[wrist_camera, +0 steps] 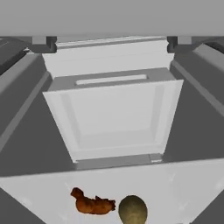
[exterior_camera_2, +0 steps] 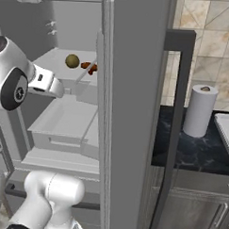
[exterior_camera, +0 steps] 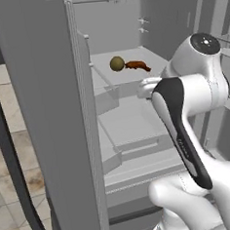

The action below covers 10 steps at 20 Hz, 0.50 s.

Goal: Place one potato and one chicken drumstick in each tupperware on the nearby counter, to pack two identical lunches.

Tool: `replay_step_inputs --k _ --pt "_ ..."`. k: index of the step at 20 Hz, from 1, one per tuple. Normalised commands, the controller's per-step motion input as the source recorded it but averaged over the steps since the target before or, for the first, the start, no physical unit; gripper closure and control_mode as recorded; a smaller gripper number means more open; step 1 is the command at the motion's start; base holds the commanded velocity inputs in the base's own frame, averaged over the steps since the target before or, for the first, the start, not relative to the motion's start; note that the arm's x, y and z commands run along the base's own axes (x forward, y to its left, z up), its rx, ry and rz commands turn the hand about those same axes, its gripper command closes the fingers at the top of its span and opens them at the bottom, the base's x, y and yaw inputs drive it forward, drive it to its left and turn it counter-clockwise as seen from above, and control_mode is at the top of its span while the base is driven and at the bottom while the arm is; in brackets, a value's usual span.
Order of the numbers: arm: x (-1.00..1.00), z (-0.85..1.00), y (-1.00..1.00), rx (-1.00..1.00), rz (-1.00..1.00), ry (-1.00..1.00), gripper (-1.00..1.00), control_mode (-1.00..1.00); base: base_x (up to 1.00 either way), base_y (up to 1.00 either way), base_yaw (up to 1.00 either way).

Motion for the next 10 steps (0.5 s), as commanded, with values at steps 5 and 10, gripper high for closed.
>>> replay_step_inputs --k 5,10 --pt "0.42 0.04 -0.06 -0.01 0.00 -0.02 -1.00 -1.00 0.00 0.00 0.00" --pt "0.28 0.00 -0.17 -0.02 0.00 -0.10 -1.00 -1.00 0.00 0.00 0.00"
